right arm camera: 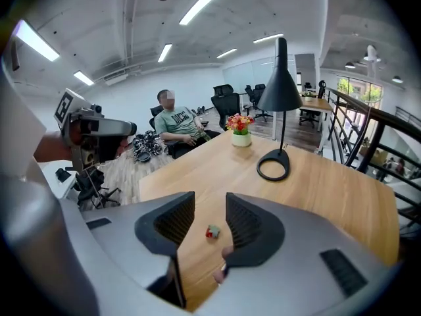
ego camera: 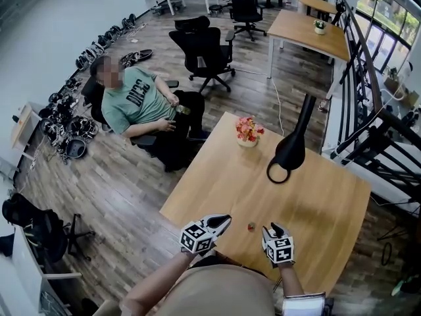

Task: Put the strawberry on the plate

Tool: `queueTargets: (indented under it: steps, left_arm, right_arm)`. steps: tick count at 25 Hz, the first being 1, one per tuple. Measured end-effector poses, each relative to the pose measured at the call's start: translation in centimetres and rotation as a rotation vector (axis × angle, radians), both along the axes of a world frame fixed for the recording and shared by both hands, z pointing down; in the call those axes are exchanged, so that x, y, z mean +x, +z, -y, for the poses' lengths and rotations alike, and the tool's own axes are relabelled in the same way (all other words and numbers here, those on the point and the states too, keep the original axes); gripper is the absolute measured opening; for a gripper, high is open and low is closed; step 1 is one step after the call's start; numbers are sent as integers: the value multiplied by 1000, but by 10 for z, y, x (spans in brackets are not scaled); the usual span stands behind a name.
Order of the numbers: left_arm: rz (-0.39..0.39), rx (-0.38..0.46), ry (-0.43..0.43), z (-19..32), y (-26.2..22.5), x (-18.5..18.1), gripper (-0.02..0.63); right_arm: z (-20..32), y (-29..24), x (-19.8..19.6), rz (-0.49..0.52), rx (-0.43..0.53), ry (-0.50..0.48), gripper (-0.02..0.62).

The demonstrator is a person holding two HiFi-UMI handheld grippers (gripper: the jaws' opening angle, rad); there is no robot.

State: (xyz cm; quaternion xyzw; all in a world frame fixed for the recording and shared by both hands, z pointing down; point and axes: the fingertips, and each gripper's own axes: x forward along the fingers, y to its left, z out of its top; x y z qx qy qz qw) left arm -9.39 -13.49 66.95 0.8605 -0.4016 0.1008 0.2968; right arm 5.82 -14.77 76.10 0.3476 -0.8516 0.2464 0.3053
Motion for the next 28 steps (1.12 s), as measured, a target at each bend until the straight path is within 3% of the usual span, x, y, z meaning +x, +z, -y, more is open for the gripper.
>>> queueTargets:
  steps: [10, 23, 28]
  left_arm:
    - [42, -26, -16, -15, 13, -20, 6]
    - [34, -51, -3, -20, 24, -7, 8]
    - [54, -65, -8, -25, 24, -13, 8]
  right_arm:
    - [-6, 67, -17, -85, -44, -72, 150]
    - [-29, 166, -41, -232, -168, -239, 150]
    - [-32, 190, -48, -272, -189, -259, 150]
